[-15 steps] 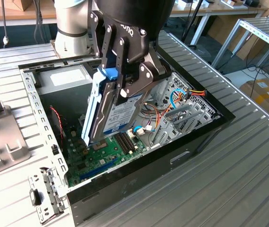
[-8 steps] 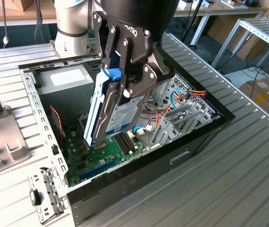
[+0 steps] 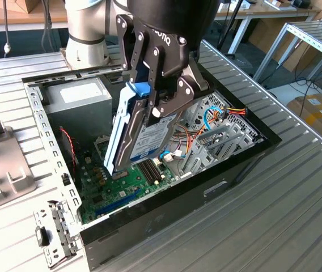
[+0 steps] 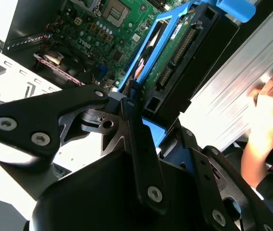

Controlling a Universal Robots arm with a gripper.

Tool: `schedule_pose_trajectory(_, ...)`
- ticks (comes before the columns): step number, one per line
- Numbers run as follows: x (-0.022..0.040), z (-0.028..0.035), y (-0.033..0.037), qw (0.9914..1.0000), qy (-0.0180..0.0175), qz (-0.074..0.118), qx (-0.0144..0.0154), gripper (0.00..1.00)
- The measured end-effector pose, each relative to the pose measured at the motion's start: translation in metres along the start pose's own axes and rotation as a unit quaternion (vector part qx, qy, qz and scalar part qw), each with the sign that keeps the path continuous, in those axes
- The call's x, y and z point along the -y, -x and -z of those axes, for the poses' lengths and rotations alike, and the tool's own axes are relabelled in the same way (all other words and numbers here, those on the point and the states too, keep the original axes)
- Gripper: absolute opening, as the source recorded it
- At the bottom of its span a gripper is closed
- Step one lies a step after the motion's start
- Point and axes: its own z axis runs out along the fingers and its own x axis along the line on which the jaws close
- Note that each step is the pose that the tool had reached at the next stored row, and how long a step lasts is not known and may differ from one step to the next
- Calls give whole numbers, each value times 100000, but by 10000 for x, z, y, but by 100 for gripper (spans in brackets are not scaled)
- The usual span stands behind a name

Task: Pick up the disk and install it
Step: 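Pick up the disk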

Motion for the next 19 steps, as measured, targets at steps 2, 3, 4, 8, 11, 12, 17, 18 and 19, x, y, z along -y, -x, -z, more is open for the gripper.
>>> schedule_pose_trajectory(2, 12, -1, -5, 100000, -2, 3, 4, 37)
schedule_pose_trajectory(3, 19, 0, -7, 100000, -1, 4, 0, 37)
schedule_pose_trajectory(4, 26, 0, -10, 100000, -1, 2, 2, 37)
schedule_pose_trajectory(8, 43, -1, -19, 100000, -1, 2, 3, 37)
schedule_pose_trajectory(11, 64, -1, -29, 100000, -2, 1, 3, 37)
schedule_pose_trajectory(12, 67, -1, -31, 100000, 1, 2, 0, 37)
schedule_pose_trajectory(17, 98, -1, -46, 100000, 0, -1, -3, 37)
schedule_pose_trajectory(18, 101, -1, -48, 100000, 0, -3, 1, 37)
schedule_pose_trajectory(19, 104, -2, -50, 100000, -2, 3, 4, 37)
